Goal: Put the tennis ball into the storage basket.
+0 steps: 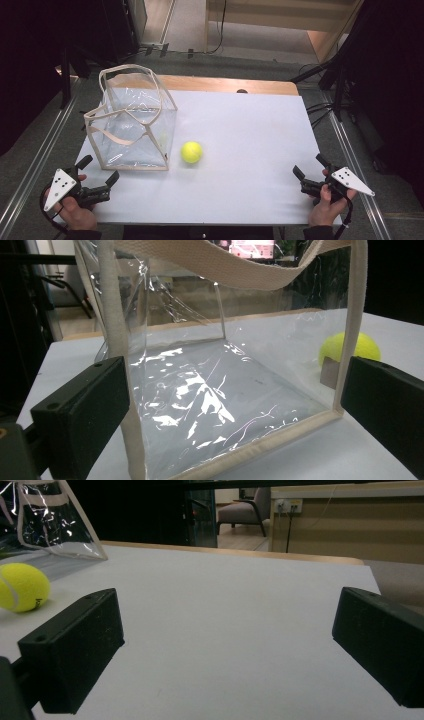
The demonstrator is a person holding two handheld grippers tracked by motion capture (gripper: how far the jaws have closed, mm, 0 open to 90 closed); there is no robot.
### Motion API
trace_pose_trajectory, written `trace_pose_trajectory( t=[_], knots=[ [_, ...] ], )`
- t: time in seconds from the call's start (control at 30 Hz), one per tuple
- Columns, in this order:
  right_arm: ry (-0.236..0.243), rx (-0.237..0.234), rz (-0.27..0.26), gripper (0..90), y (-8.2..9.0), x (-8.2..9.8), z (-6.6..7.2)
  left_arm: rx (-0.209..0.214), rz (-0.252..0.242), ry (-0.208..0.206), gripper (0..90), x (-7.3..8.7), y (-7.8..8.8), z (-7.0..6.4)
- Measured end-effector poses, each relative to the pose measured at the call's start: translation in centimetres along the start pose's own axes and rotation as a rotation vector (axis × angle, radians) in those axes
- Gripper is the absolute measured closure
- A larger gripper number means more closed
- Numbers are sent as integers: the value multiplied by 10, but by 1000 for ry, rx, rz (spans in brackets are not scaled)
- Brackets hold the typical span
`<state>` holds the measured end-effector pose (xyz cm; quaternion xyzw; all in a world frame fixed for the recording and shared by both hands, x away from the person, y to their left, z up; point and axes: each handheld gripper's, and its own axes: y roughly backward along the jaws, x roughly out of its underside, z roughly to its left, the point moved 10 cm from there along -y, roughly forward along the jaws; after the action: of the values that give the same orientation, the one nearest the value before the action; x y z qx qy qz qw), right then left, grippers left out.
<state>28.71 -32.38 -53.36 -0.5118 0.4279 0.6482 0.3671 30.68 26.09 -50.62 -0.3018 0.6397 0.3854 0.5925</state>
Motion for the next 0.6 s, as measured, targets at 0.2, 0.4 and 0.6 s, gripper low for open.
trace_pose_trajectory(
  t=[0.2,0.4,0.6],
  knots=[
    [20,-21,13,0,-1,0,4,9,-10,-3,0,-1,1,-1],
    [-2,-90,16,0,-1,-11,21,-4,4,-25,0,1,-1,0],
    [32,-124,66,0,-3,-19,39,-4,8,-15,0,2,-2,0]
  ],
)
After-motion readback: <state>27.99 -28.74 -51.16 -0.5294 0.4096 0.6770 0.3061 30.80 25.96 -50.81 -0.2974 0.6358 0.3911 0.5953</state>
